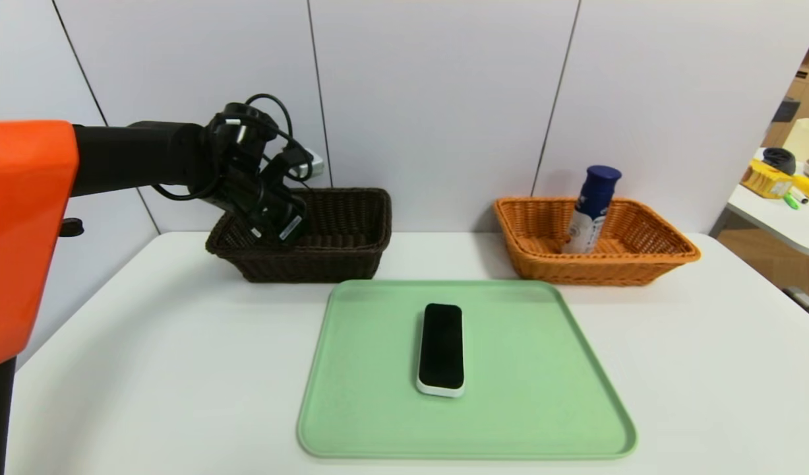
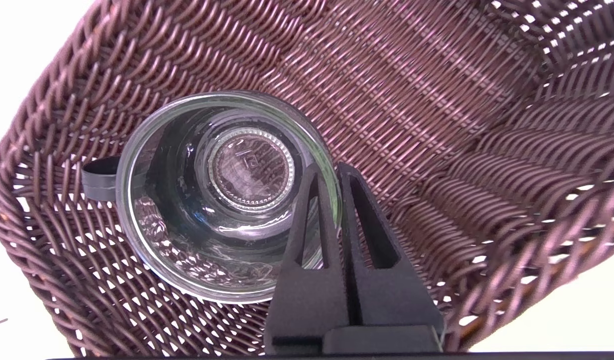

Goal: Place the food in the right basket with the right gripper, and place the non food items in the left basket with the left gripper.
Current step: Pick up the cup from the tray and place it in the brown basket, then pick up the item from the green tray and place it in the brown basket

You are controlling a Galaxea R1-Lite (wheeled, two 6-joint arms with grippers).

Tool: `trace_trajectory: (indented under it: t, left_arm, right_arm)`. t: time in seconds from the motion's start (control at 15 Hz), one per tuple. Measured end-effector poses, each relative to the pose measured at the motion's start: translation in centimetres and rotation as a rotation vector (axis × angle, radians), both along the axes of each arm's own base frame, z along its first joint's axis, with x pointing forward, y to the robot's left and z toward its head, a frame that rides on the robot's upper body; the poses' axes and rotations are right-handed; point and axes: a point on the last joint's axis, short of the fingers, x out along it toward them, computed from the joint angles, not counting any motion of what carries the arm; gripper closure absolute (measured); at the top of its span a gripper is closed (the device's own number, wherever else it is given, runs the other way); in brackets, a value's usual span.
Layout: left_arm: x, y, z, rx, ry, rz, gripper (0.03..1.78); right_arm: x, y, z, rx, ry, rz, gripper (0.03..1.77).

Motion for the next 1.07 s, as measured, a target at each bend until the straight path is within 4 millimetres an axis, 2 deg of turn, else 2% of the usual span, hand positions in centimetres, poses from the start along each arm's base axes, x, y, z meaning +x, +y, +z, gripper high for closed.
trace_trajectory:
  t: [0.07, 0.13, 0.2, 0.4, 0.6, 0.8, 1.07]
  left_arm:
    - [0.1, 0.0, -0.2, 0.000, 0.005, 0.000, 1.72]
    - [0.1, 0.0, -0.3, 0.000, 0.008, 0.000, 1.62]
    - [0.2, -0.1, -0.5, 0.001, 0.011, -0.002, 1.42]
    - [0.4, -0.1, -0.9, 0.003, 0.020, -0.003, 1.00]
    - [0.5, -0.1, -0.9, 0.005, 0.022, -0.005, 0.71]
    - [0.0, 0.0, 0.3, -0.001, -0.009, -0.004, 0.52]
    - [-1.8, 0.4, 3.3, -0.009, -0.067, -0.010, 0.36]
  right_arm:
    - [0.0, 0.0, 0.0, 0.000, 0.000, 0.000, 0.11]
    - [0.0, 0.0, 0.0, 0.000, 0.000, 0.000, 0.11]
    - [0.0, 0.0, 0.0, 0.000, 0.000, 0.000, 0.10]
    - [0.0, 0.0, 0.0, 0.000, 0.000, 0.000, 0.11]
    - [0.0, 0.0, 0.0, 0.000, 0.000, 0.000, 0.10]
    - [0.0, 0.0, 0.0, 0.000, 0.000, 0.000, 0.10]
    - [0.0, 0.0, 0.0, 0.000, 0.000, 0.000, 0.11]
